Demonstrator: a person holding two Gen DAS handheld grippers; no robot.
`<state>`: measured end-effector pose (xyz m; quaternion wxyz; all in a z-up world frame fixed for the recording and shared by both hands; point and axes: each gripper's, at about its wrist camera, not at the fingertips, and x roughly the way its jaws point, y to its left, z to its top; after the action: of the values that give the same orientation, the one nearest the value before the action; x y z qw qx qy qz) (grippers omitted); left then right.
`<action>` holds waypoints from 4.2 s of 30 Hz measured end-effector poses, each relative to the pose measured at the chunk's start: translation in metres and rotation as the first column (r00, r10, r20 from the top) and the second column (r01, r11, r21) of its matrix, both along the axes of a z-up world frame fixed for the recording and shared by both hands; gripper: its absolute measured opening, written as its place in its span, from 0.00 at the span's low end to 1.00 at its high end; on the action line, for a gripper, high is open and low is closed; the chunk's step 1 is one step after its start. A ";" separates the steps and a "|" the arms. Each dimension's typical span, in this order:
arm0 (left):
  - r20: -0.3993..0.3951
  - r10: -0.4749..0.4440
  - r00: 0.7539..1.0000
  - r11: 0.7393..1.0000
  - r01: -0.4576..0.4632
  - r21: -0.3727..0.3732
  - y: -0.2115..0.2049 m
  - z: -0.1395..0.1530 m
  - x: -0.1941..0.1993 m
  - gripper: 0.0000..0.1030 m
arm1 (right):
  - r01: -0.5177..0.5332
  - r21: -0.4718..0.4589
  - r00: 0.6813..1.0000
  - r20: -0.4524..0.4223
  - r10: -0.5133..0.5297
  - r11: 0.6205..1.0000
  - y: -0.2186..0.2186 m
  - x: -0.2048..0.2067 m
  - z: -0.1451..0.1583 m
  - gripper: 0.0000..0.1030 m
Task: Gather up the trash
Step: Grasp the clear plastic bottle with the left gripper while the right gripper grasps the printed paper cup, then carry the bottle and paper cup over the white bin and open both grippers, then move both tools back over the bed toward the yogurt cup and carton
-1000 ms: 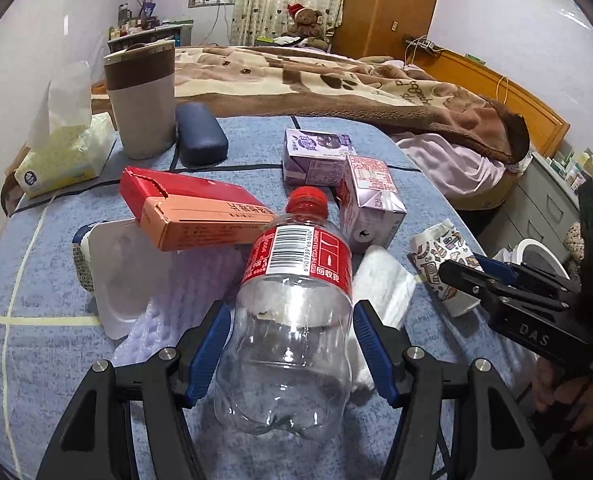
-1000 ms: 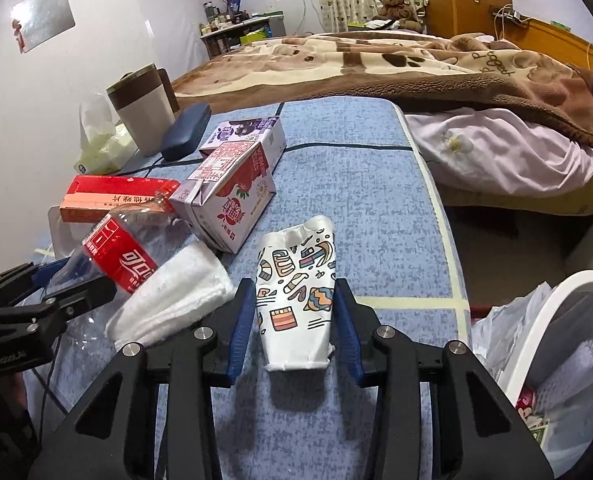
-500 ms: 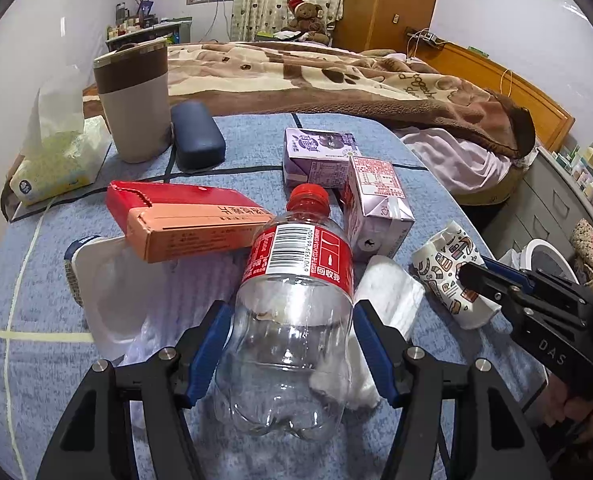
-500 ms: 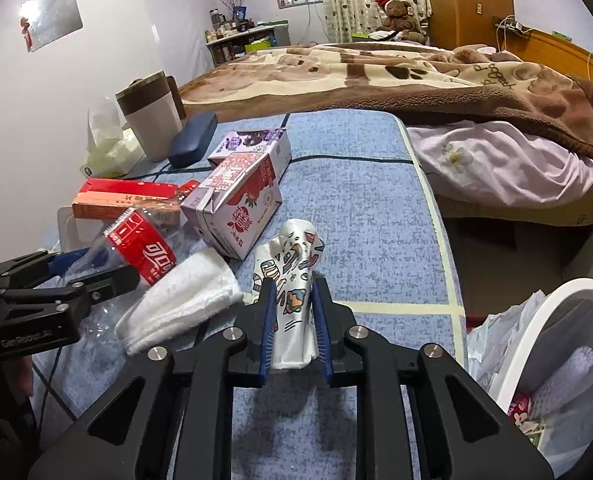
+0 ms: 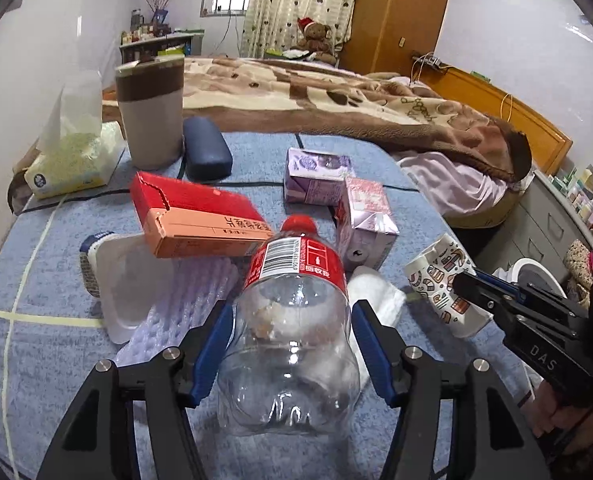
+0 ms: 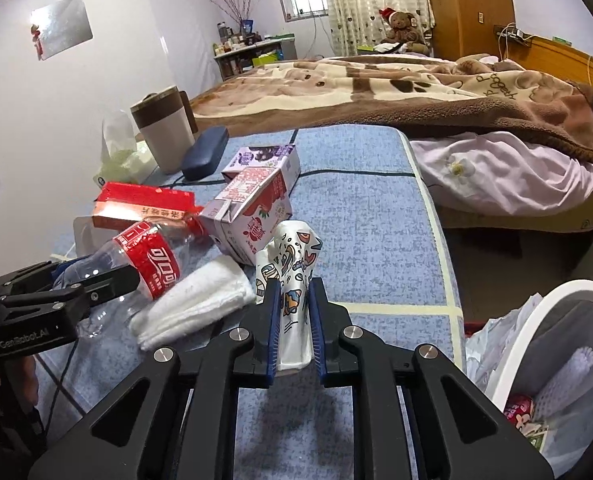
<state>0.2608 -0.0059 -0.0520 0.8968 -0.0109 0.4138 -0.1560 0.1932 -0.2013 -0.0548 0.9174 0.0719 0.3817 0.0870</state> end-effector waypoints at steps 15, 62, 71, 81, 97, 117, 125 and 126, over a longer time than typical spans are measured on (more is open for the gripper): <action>-0.088 -0.010 0.996 0.999 0.013 0.034 -0.004 -0.012 0.018 0.67 | 0.012 0.014 1.000 0.006 -0.012 1.000 -0.004 -0.005 -0.001 0.14; 0.217 -0.101 0.971 0.992 0.115 -0.050 -0.082 0.083 -0.127 0.61 | 0.165 0.071 0.956 0.233 -0.177 0.984 -0.077 -0.110 0.065 0.14; 0.218 -0.220 0.951 0.969 0.238 -0.063 -0.144 0.082 -0.146 0.61 | 0.258 0.049 0.936 0.234 -0.263 0.965 -0.116 -0.132 0.065 0.14; 0.197 -0.321 0.926 0.938 0.340 -0.067 -0.204 0.068 -0.159 0.61 | 0.336 0.021 0.921 0.201 -0.334 0.941 -0.151 -0.144 0.056 0.14; 0.126 -0.378 0.917 0.920 0.387 -0.056 -0.265 0.039 -0.148 0.62 | 0.378 -0.034 0.921 0.115 -0.372 0.925 -0.183 -0.141 0.030 0.14; 0.152 -0.366 0.918 0.921 0.381 -0.079 -0.258 0.049 -0.146 0.68 | 0.411 -0.056 0.910 0.091 -0.405 0.910 -0.187 -0.140 0.029 0.26; 0.170 -0.342 0.924 0.930 0.359 -0.078 -0.243 0.056 -0.146 0.68 | 0.406 -0.043 0.910 0.111 -0.400 0.913 -0.179 -0.138 0.035 0.26; 0.172 -0.337 0.926 0.932 0.353 -0.078 -0.240 0.057 -0.145 0.68 | 0.406 -0.042 0.910 0.112 -0.399 0.913 -0.177 -0.137 0.036 0.26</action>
<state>0.1154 -0.2460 0.0051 0.8829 0.0259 0.3291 -0.3340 0.0565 -0.3782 -0.0188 0.9355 0.1149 0.3145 -0.1129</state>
